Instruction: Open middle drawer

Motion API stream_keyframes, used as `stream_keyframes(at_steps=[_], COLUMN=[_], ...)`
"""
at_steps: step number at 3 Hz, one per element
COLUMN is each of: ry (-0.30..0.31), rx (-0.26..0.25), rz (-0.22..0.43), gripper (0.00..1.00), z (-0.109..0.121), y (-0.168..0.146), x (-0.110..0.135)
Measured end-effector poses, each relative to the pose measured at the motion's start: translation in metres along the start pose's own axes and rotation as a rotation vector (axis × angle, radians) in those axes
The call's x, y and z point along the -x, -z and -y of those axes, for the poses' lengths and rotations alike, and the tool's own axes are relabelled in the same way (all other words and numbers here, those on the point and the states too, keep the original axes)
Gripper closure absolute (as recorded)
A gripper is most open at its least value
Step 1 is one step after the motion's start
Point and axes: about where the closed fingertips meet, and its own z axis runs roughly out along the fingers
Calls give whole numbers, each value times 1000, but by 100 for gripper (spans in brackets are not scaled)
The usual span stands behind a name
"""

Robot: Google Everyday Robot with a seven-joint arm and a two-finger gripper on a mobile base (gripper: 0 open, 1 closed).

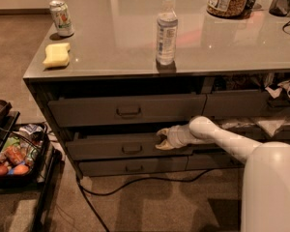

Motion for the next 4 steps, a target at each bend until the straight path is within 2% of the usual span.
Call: stream_keyframes(at_steps=[1, 3, 4], ry=[0, -29, -29], rx=[0, 78, 79], rz=[0, -13, -13], gripper=[100, 100, 100], z=[0, -43, -43], y=[0, 10, 12], x=[0, 12, 12])
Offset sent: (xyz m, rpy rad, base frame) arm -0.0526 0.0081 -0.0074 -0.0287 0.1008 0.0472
